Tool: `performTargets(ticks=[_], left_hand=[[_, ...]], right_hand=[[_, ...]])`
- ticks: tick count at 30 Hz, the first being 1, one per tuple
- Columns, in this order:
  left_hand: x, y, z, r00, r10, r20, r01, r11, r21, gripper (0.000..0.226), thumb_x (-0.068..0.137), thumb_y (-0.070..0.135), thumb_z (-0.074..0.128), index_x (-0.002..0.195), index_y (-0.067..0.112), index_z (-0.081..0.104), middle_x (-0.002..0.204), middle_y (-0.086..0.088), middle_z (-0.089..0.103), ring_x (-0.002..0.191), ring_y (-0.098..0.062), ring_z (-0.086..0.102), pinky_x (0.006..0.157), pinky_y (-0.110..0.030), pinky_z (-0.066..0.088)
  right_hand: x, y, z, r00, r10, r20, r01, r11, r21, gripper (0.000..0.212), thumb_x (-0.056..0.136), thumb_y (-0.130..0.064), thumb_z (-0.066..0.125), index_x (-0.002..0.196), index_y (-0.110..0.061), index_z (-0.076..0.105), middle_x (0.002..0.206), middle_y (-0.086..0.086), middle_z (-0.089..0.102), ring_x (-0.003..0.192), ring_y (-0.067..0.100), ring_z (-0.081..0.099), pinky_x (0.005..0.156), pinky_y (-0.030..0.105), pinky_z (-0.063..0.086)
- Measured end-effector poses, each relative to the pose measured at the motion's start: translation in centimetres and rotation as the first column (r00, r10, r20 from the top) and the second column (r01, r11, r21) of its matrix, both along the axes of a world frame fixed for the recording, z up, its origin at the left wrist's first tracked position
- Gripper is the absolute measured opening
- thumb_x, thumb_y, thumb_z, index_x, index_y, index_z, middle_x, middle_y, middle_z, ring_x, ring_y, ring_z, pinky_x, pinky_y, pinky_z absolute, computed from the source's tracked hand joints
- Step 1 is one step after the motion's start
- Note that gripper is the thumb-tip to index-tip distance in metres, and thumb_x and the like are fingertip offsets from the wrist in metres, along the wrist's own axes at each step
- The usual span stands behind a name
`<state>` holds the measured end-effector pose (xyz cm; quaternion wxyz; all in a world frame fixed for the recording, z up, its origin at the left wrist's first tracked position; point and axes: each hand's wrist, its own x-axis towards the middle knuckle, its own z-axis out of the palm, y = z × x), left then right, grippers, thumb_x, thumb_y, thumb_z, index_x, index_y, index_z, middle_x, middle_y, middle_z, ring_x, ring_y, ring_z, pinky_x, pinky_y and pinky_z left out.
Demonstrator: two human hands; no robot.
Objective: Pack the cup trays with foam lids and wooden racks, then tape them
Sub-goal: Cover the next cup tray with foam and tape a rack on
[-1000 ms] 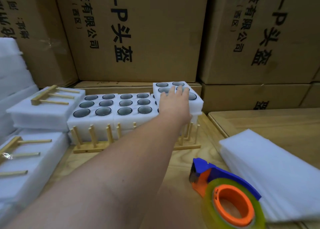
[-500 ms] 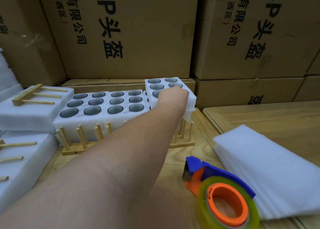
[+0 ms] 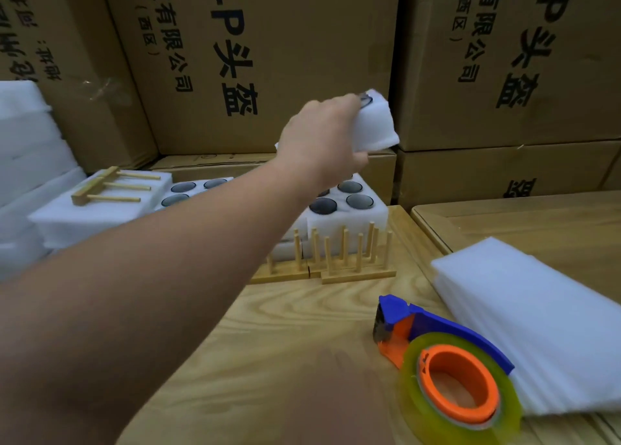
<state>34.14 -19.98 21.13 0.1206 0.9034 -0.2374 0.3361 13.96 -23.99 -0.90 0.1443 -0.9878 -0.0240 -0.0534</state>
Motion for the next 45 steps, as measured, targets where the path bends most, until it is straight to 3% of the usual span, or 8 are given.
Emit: performTargets(ticks=[4,8,15,23,28,37,40,45], left_hand=[[-5.5,2.4,1.1,0.992,-0.090,0.091,0.092,0.996,-0.020,0.047,0.078,0.042,0.072,0.119,0.023,0.059,0.116,0.006,0.061,0.101,-0.021,0.052,0.083,-0.040,0.047],[-11.4,4.6,0.9,0.989,-0.110,0.098,0.117,0.991,-0.064,0.055,0.076,0.042,0.078,0.125,0.024,0.061,0.135,0.005,0.059,0.118,-0.024,0.053,0.095,-0.033,0.039],[-19.1,8.4,-3.3,0.997,-0.036,-0.074,0.032,0.998,-0.057,0.058,0.068,0.034,0.086,0.122,0.026,0.066,0.144,0.007,0.055,0.129,-0.018,0.049,0.106,-0.026,0.032],[-26.4,11.2,-9.1,0.991,-0.113,-0.068,0.111,0.993,-0.029,0.048,0.060,0.036,0.075,0.105,0.027,0.063,0.131,-0.003,0.065,0.115,-0.022,0.060,0.095,-0.036,0.047],[-29.7,12.0,-12.6,0.988,-0.089,-0.127,0.102,0.989,0.103,0.044,0.050,0.039,0.085,0.090,0.023,0.079,0.117,-0.007,0.073,0.092,-0.026,0.074,0.075,-0.038,0.061],[-32.8,9.6,-16.0,0.964,-0.138,-0.229,0.178,0.970,0.164,0.027,0.075,0.037,0.053,0.076,0.053,0.074,0.091,0.027,0.073,0.066,0.000,0.067,0.055,-0.010,0.048],[-31.6,11.2,-15.6,0.968,-0.149,-0.205,0.100,0.968,-0.229,0.017,0.075,0.054,0.060,0.083,0.049,0.074,0.107,0.032,0.071,0.097,0.006,0.068,0.080,-0.020,0.055],[-27.4,14.6,-17.3,0.838,-0.278,-0.469,-0.268,0.540,-0.798,0.022,0.101,0.027,0.062,0.116,0.042,0.068,0.118,0.032,0.067,0.116,0.013,0.058,0.093,-0.012,0.046]], right_hand=[[-0.4,0.3,-0.3,1.000,-0.010,0.001,0.010,1.000,-0.021,0.071,0.026,-0.064,0.073,0.085,-0.026,0.082,0.109,0.004,0.078,0.098,0.024,0.076,0.088,0.048,0.035],[-0.8,0.1,0.1,0.996,0.017,0.088,-0.015,1.000,-0.019,0.067,0.032,-0.062,0.071,0.085,-0.024,0.081,0.110,0.005,0.077,0.099,0.025,0.075,0.081,0.053,0.058],[-1.4,0.0,0.3,0.991,0.006,0.132,-0.003,1.000,-0.021,0.062,0.039,-0.055,0.072,0.090,-0.022,0.081,0.110,0.005,0.077,0.103,0.027,0.074,0.080,0.055,0.060],[-1.4,-1.2,0.2,0.994,0.105,0.040,-0.110,0.982,0.152,0.058,0.084,-0.057,0.039,0.141,-0.044,0.046,0.143,-0.017,0.050,0.140,0.010,0.036,0.116,0.040,0.021],[-1.6,-3.2,0.9,0.997,0.041,-0.063,0.021,0.649,0.760,0.040,0.089,-0.052,0.045,0.128,-0.044,0.053,0.121,-0.006,0.069,0.115,0.020,0.060,0.098,0.040,0.047],[-1.4,-4.4,1.1,0.991,0.067,-0.112,0.081,0.354,0.932,0.029,0.097,-0.019,0.062,0.125,-0.020,0.068,0.121,-0.003,0.071,0.113,0.015,0.066,0.095,0.035,0.054],[-1.7,-4.2,1.1,0.991,0.106,-0.085,0.044,0.343,0.938,0.042,0.082,-0.024,0.063,0.124,-0.022,0.067,0.112,-0.005,0.076,0.103,0.013,0.071,0.080,0.028,0.057],[-2.3,-4.0,1.5,0.986,0.150,-0.072,0.015,0.349,0.937,0.044,0.079,-0.018,0.059,0.120,-0.031,0.069,0.113,-0.008,0.076,0.107,0.016,0.071,0.091,0.044,0.058]])
